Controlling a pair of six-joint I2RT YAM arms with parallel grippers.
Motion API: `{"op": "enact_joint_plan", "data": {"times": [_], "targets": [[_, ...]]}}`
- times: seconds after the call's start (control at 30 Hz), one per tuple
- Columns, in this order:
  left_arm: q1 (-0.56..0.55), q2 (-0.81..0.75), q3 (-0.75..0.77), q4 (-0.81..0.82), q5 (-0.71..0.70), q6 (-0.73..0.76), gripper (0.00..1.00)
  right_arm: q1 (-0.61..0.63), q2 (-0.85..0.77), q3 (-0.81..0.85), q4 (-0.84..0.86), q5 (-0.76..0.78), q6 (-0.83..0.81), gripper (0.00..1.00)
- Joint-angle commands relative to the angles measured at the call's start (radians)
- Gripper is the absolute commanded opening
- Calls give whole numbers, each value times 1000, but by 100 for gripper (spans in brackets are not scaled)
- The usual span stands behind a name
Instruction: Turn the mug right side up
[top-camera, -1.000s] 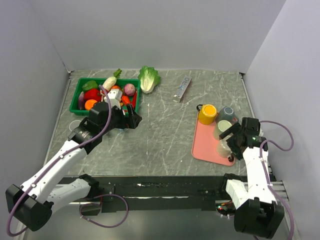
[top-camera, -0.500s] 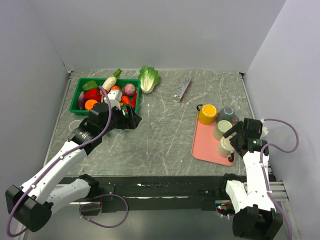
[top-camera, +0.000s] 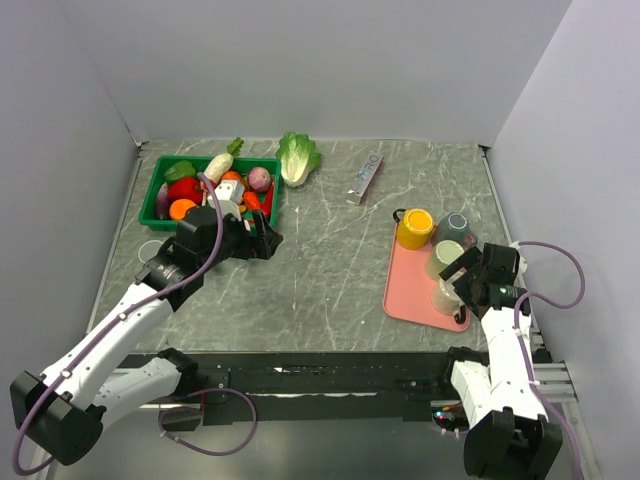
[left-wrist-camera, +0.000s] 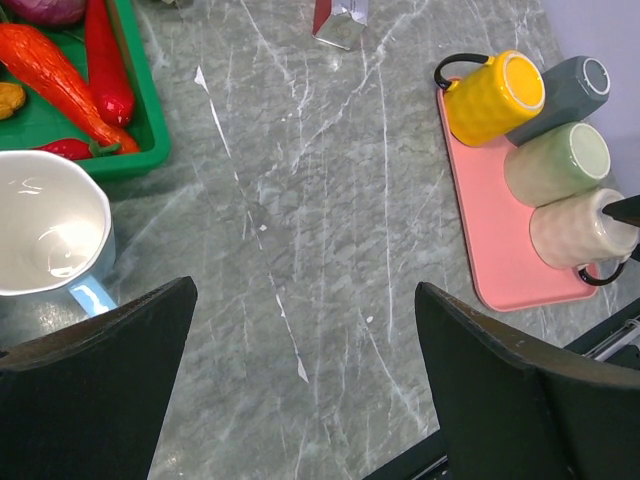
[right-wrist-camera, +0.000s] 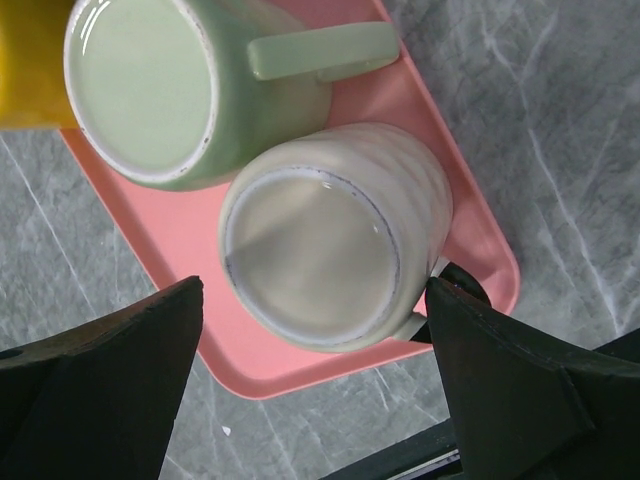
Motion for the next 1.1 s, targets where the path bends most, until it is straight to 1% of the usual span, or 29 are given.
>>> {"op": "enact_joint_plan", "data": {"times": [0.0, 0.17, 0.3, 0.37, 0.43, 0.63, 0.7, 0.73, 0.87, 1.0, 1.07], "targets": [[-4, -25, -7, 26, -1, 13, 96, -5, -1, -18, 60, -77, -5, 97], [-4, -24, -8, 30, 3, 13, 96, -5, -15, -40, 60, -140, 18, 96], [-4, -24, -8, 37, 10, 7, 96, 10, 3, -71, 56, -157, 45, 94], [-4, -22, -8, 37, 11, 7, 96, 36, 8, -71, 39, -137, 70, 90], [-4, -25, -8, 35, 16, 4, 96, 88, 11, -60, 27, -82, 93, 89], [-4, -34, -11, 30, 19, -3, 96, 220, 18, -20, -22, 36, 143, 89], [-4, -36, -13, 30, 19, -4, 96, 236, 29, -14, -32, 50, 157, 89], [-4, -37, -13, 30, 17, -4, 96, 265, 34, -11, -39, 53, 165, 89], [-4, -45, -19, 27, 19, -9, 96, 317, 38, -5, -74, 76, 180, 91], [-4, -53, -27, 27, 17, -10, 96, 328, 15, -2, -102, 67, 176, 98], [-4, -56, -31, 26, 16, -12, 96, 329, -11, -3, -116, 69, 168, 99]]}}
